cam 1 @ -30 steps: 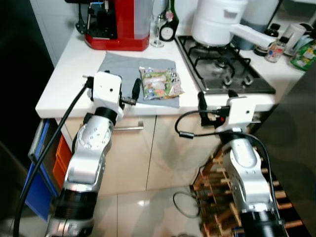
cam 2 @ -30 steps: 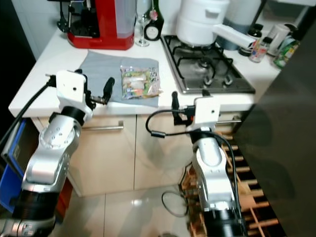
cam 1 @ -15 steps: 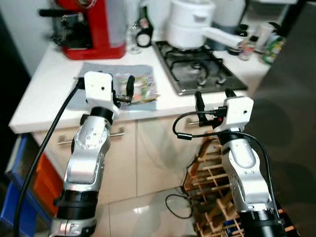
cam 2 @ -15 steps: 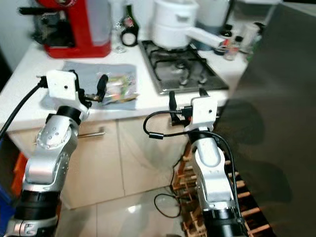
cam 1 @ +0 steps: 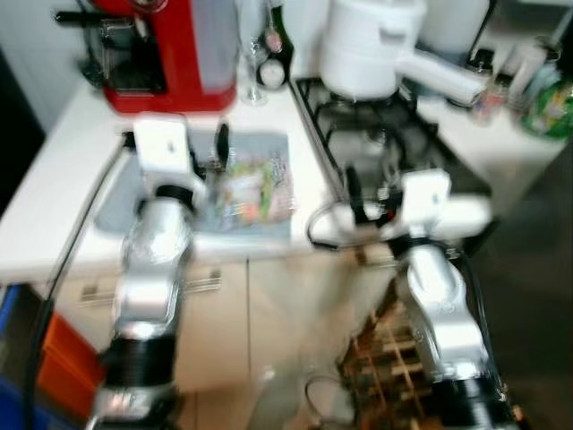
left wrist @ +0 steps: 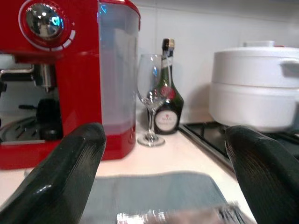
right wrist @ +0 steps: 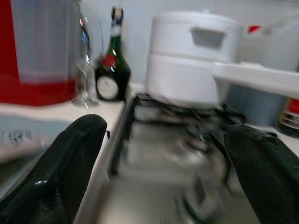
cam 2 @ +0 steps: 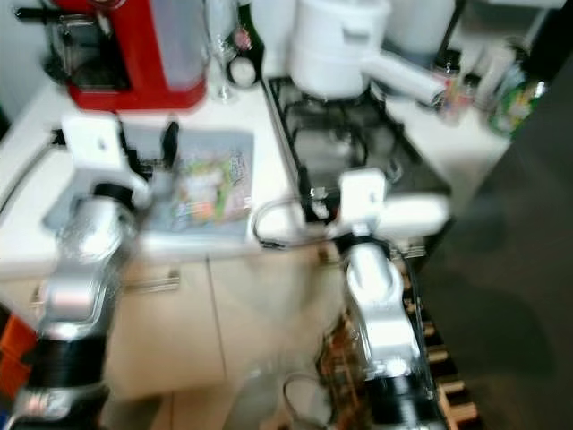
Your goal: Restocking fridge
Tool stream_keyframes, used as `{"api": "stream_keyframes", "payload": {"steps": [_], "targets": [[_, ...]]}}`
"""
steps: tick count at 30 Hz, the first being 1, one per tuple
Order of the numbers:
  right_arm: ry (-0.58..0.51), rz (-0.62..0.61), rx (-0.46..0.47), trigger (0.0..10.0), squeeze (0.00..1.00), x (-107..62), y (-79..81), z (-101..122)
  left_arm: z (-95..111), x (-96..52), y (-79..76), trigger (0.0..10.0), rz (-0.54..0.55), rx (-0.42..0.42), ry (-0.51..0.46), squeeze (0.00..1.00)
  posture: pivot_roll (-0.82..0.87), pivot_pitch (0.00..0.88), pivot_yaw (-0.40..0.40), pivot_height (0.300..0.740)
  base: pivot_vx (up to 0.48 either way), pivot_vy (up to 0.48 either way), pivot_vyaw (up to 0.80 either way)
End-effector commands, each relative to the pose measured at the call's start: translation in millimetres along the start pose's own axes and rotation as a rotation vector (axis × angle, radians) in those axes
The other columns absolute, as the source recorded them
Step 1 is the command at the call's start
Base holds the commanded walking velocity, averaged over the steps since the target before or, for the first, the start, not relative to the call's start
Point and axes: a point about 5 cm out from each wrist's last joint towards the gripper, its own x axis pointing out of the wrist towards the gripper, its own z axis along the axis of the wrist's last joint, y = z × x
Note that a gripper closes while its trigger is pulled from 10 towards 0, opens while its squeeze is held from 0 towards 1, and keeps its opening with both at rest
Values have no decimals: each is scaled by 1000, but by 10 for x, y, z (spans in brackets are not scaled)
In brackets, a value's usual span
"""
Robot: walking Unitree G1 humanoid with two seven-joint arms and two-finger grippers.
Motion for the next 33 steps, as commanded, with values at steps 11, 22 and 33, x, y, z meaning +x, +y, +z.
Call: {"api": "stream_keyframes", "payload": {"steps": [11,22,33], "targets": [[59,-21,187,10000,75,-92,-30,6,-132,151,152,10000,-34,-97,139,0,-97,0,-36,740,0,0,0],[140,69,401,10000,59,-100,112,7,-360,279,63,10000,-129,-242,352,0,-156,0,25,740,0,0,0],[232,219,552,10000,51,-48,402,23,-445,262,70,10000,-120,-313,455,0,-137,0,24,740,0,0,0]]}}
